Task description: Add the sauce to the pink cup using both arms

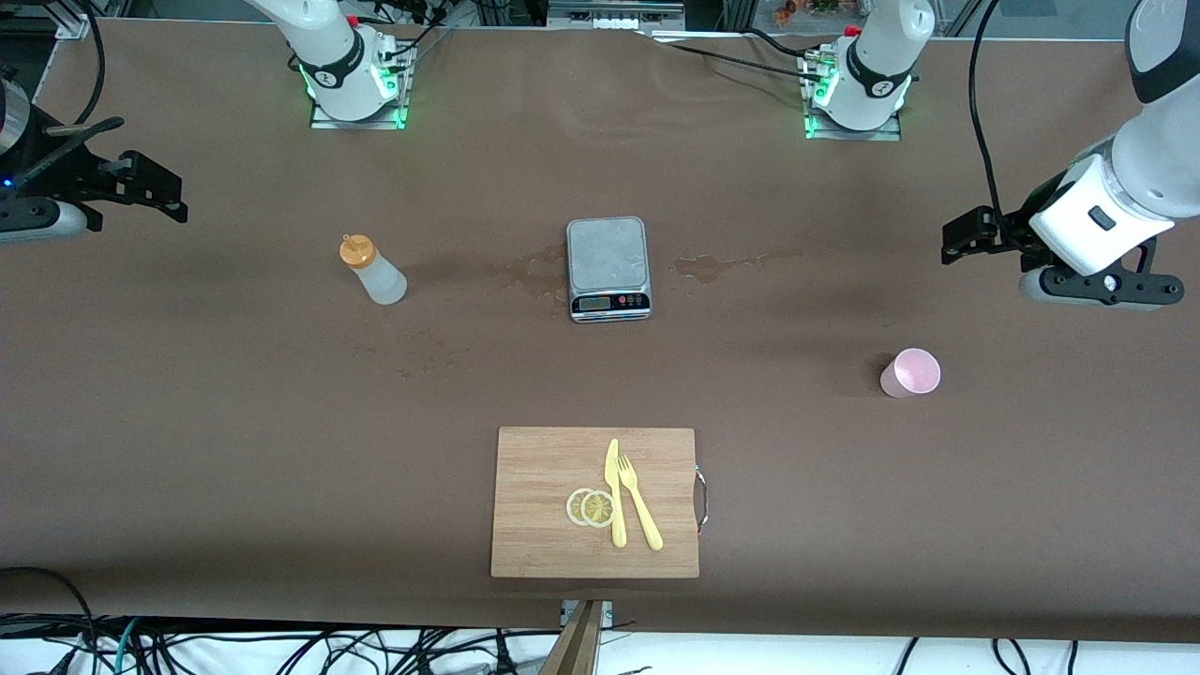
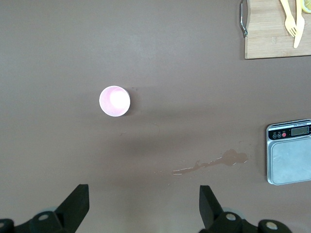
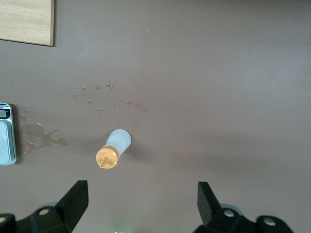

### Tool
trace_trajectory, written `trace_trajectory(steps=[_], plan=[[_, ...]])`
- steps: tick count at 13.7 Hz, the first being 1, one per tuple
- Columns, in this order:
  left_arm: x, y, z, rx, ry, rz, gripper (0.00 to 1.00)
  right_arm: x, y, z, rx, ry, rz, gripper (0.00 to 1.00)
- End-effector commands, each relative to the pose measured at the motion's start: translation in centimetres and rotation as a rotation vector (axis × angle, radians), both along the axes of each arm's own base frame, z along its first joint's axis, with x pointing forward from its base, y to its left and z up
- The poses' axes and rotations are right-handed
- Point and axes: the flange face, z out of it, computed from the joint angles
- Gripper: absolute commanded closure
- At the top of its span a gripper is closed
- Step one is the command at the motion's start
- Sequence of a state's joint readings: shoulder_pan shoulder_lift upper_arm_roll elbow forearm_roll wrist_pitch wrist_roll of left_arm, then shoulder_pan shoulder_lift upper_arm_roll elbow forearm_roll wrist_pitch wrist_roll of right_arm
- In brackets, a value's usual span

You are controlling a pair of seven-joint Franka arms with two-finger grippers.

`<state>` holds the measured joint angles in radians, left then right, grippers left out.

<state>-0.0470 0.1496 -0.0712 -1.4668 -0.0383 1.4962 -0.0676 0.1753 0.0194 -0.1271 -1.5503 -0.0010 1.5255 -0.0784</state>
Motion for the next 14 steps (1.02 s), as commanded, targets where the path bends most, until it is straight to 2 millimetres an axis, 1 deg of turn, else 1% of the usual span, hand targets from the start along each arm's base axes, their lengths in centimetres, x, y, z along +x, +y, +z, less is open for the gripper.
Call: trace_trajectory(steps=[1,3,6,8,11,12,14], plan=[[0.3,-0.1,0.6,-0.009,-0.012,0.006,0.0,-0.1,0.0,0.7,0.01,-0.002,-0.013,0.0],[0.3,0.3,0.6,-0.007,-0.012,0.014,0.0,-0.2,0.3,0.9,0.01,-0.007,-0.008,0.0],[0.3,0.6,0.5,-0.007,-0.009,0.009,0.0,-0.1,0.2,0.8,0.01,-0.008,-0.01,0.0],[0.3,1.2,-0.1,-0.016,0.002,0.013,0.0,-0.1,0.2,0.8,0.01,-0.007,-0.011,0.0],[0.2,2.8,-2.3,-0.013,0.048,0.041,0.0,-0.2,0.2,0.8,0.01,-0.002,-0.011,0.0],[0.2,4.0,-3.2,-0.014,0.063,0.061,0.0,-0.2,0.2,0.7,0.01,-0.001,-0.011,0.0],[0.4,5.4,-5.1,-0.006,0.062,0.084,0.0,-0.2,0.2,0.8,0.01,-0.002,-0.01,0.0]])
